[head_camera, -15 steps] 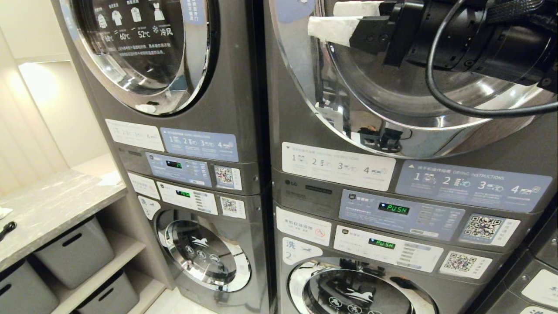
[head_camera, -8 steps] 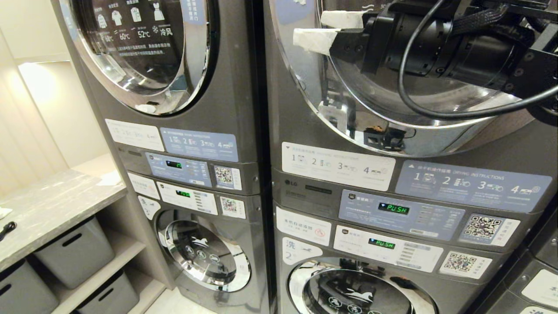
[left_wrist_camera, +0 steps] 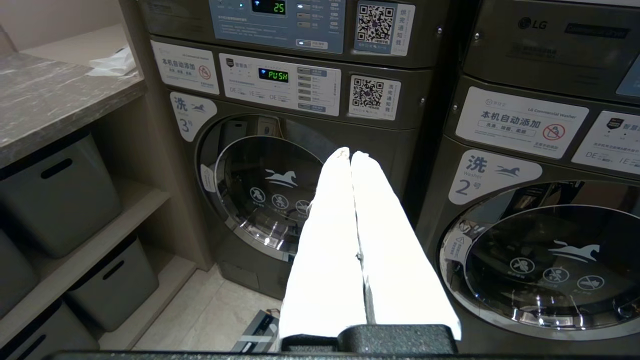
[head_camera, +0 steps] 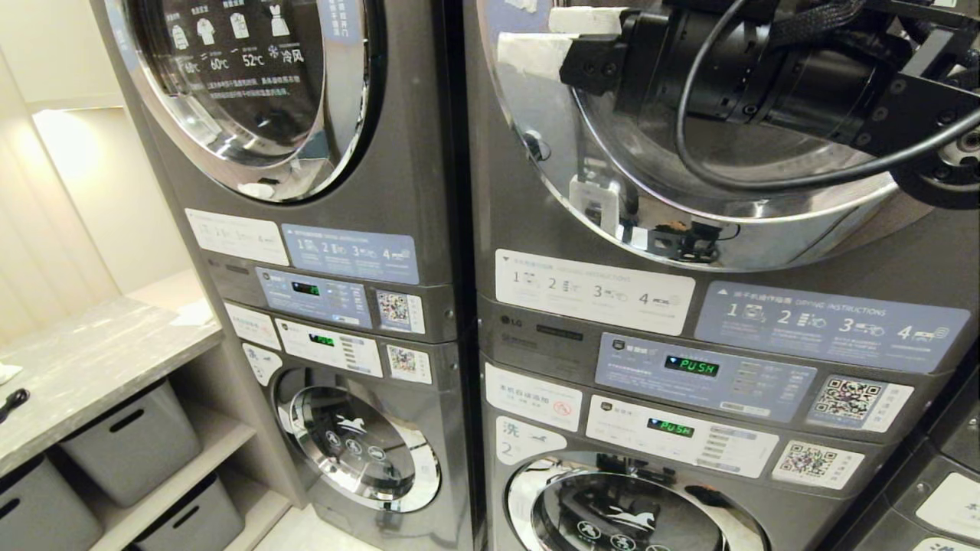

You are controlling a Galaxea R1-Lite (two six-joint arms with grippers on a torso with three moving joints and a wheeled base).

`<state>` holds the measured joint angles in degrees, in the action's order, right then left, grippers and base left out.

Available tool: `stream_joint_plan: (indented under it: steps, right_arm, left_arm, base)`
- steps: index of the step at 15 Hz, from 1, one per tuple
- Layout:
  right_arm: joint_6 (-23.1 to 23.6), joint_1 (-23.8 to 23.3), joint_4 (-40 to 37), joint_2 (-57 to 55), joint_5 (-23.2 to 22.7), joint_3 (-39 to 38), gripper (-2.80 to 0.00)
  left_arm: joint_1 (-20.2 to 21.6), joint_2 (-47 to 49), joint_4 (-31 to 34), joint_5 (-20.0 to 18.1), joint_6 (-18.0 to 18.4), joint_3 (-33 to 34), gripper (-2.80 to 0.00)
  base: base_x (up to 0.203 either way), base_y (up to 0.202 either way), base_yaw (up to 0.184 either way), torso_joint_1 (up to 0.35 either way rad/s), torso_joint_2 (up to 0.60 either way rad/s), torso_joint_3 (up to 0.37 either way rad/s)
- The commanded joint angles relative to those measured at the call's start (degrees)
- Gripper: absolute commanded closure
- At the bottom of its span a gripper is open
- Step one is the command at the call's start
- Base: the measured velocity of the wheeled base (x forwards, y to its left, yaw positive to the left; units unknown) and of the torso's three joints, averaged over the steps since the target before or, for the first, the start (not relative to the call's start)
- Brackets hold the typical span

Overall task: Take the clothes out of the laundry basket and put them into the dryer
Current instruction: Open the dryer

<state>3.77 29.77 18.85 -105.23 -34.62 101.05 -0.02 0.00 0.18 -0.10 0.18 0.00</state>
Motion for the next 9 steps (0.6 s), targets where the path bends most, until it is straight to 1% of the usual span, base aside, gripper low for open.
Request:
stream_joint_plan:
  steps: [1, 4, 9]
  right_arm:
    - [-0.1, -0.6, 0.1, -0.6, -0.2, 0.9, -2.80]
    - [-0.2, -1.8, 0.2, -0.6, -0.2, 1.1, -2.80]
    - [0.2, -1.7, 0.2, -1.8, 0.0, 1.4, -2.80]
  left_arm:
    - [0.0, -0.2, 0.0, 0.0, 0.0, 0.0, 0.00]
    - [-0.1, -0.2, 0.0, 0.0, 0.0, 0.0, 0.00]
    - [0.0, -0.2, 0.0, 0.0, 0.0, 0.0, 0.00]
  base:
    - [0.000, 0.000, 0.000, 0.000, 0.00, 0.000]
    - [0.000, 0.000, 0.000, 0.000, 0.00, 0.000]
    - [0.000, 0.000, 0.000, 0.000, 0.00, 0.000]
